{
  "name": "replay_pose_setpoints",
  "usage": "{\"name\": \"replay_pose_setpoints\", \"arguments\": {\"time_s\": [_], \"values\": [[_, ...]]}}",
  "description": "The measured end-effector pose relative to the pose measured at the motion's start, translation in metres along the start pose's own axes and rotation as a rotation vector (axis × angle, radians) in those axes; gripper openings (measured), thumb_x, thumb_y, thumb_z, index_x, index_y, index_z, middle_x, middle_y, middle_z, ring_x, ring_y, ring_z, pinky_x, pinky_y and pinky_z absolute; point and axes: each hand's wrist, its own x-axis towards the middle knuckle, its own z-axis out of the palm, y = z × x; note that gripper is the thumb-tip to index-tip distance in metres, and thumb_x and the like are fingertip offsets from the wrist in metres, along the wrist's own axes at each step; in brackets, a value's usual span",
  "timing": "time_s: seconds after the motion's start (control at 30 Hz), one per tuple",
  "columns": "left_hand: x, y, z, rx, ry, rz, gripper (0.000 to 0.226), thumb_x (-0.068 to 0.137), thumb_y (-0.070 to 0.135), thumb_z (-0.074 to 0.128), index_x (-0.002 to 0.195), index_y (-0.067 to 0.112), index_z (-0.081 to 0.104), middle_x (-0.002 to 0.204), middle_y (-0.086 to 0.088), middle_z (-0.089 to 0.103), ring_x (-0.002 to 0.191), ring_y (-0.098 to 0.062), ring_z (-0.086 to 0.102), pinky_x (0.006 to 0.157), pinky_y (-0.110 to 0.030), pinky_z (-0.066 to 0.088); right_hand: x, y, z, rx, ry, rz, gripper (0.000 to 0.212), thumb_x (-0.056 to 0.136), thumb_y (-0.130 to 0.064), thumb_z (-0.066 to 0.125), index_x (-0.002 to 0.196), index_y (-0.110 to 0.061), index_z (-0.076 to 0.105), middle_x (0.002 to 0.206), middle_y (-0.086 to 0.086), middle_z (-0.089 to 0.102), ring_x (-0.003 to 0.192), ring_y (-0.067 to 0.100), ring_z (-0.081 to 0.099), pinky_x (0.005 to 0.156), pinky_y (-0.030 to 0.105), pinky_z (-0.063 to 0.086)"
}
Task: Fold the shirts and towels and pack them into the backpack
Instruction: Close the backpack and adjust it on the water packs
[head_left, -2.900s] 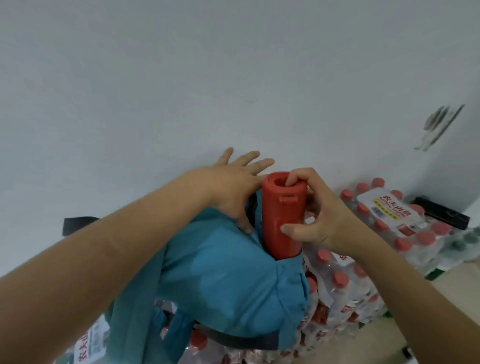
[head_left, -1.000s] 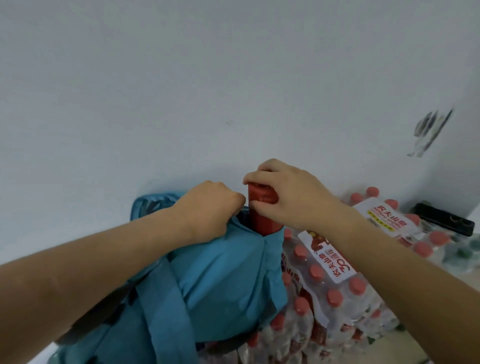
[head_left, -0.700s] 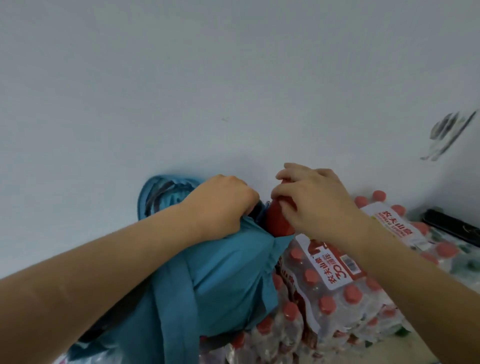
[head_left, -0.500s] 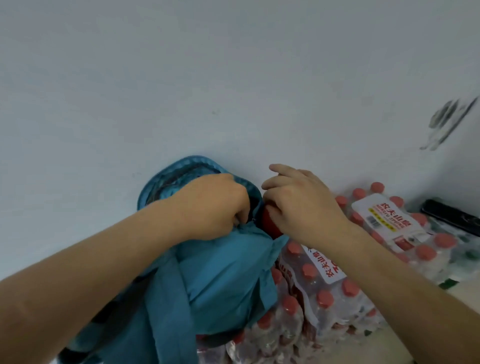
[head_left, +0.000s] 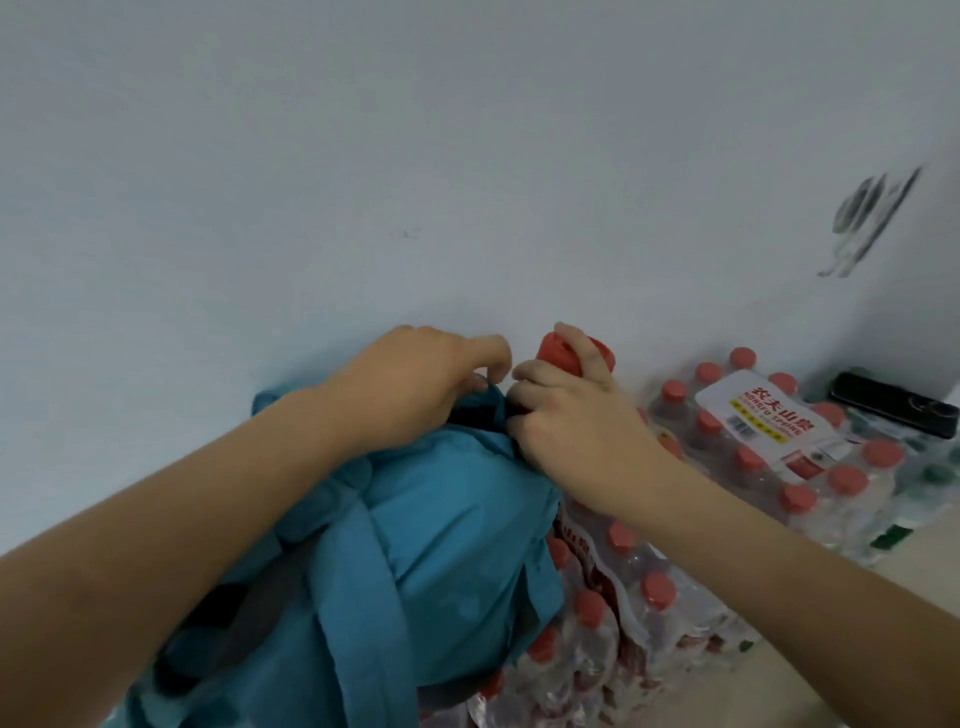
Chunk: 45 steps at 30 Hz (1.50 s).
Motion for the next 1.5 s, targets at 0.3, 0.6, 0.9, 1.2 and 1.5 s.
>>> {"name": "replay_pose_setpoints", "arguments": {"time_s": [0.3,0.6,0.9,1.2,1.5], "values": [[-0.020,-0.002,0.017,0.092,-0.148,-0.046,0.038,0.093,0.051,0.042,0.099,0.021,0.065,0.088,0.002,0.060,0.082,-0.017,0.056,0.075,-0.033,0.046,0.017,-0.015,-0.002,-0.089,-0.171,-0.016,0.020,0.057,-0.018,0.081,0.048,-0.019,0.063,0.065,-0.001,0.052,0.077,0.027,0.054,0.094,0.061,0.026],[-0.014,-0.001,0.018,0.046,-0.221,-0.034,0.021,0.085,0.022,0.057,0.098,0.025,0.073,0.095,0.002,0.071,0.087,-0.020,0.060,0.079,-0.034,0.050,0.034,-0.019,0.002,-0.109,-0.426,-0.115,0.015,0.089,-0.014,0.049,0.089,-0.019,0.063,0.086,-0.003,0.048,0.099,0.022,0.044,0.087,0.041,0.025],[-0.026,-0.008,0.026,0.058,-0.123,-0.006,0.025,0.088,0.020,0.052,0.104,0.026,0.070,0.102,0.002,0.070,0.092,-0.019,0.061,0.077,-0.028,0.048,0.026,0.010,-0.021,-0.001,-0.521,-0.121,0.032,0.096,-0.042,0.045,0.103,-0.016,0.063,0.106,0.001,0.047,0.095,0.016,0.034,0.084,0.034,0.043],[-0.028,-0.006,0.021,0.025,-0.169,0.004,0.023,0.087,0.020,0.053,0.102,0.029,0.068,0.101,0.006,0.068,0.093,-0.017,0.059,0.073,-0.025,0.044,0.013,-0.004,-0.052,0.336,-0.515,0.320,0.031,0.098,-0.040,0.046,0.094,-0.014,0.063,0.093,0.000,0.062,0.088,0.018,0.055,0.077,0.034,0.047],[0.002,0.044,-0.022,0.257,-0.274,-0.038,0.008,0.090,0.018,0.048,0.085,0.012,0.049,0.079,0.002,0.039,0.085,-0.018,0.038,0.066,-0.031,0.038,0.000,-0.012,-0.045,0.945,-0.371,0.685,0.035,0.096,-0.019,0.053,0.067,-0.004,0.064,0.054,0.000,0.061,0.044,0.006,0.048,0.046,0.019,0.041]]}}
